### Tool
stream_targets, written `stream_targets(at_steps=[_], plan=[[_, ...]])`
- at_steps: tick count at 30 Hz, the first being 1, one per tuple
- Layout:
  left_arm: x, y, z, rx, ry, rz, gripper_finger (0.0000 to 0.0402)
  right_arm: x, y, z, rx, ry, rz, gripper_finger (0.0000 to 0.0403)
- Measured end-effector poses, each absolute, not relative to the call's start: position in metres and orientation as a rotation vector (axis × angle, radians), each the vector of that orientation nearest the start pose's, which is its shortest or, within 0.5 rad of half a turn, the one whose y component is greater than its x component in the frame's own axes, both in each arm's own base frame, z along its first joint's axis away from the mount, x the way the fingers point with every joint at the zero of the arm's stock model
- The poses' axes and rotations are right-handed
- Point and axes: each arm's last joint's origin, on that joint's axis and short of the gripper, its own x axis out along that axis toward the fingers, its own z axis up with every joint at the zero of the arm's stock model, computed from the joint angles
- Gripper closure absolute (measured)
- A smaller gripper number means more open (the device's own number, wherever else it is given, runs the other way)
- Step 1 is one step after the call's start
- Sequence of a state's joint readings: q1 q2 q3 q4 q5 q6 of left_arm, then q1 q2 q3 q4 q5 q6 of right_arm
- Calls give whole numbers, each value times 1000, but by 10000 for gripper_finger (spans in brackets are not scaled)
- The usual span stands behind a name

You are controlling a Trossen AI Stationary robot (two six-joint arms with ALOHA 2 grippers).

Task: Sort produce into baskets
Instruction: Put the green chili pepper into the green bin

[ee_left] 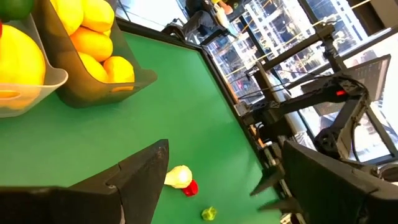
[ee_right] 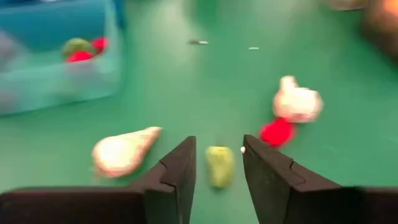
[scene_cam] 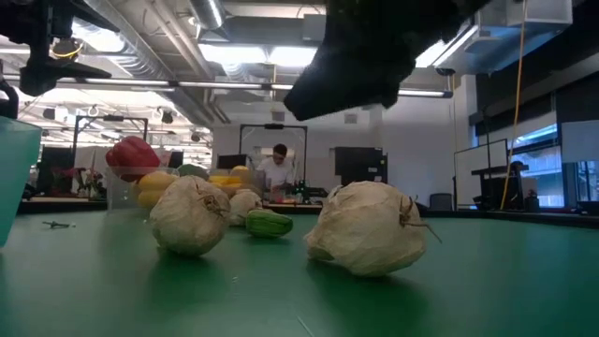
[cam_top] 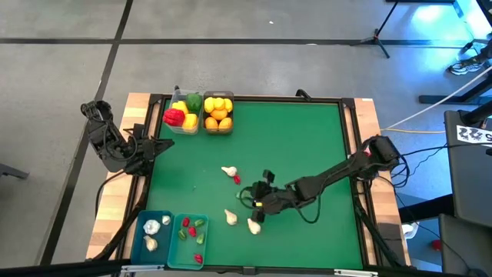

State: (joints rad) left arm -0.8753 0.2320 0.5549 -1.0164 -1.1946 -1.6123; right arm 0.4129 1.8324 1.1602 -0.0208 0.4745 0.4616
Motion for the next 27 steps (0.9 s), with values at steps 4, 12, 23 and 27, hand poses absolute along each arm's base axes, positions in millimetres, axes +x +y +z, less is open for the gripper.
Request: stream_targets(at_steps=[4, 12, 23, 27], plan=[[44, -11, 249, -984, 18, 486, 95, 366, 144, 182, 172, 606, -164, 231], [44, -11, 249, -992, 9, 488, 95, 374, 133, 162, 233, 640, -227, 88], [44, -11, 249, -1000, 6, 488, 95, 387, 126, 137, 264, 647, -213, 89], [44, -11, 249, -1003, 4, 489, 95, 389, 127, 124, 263, 667, -219, 99]])
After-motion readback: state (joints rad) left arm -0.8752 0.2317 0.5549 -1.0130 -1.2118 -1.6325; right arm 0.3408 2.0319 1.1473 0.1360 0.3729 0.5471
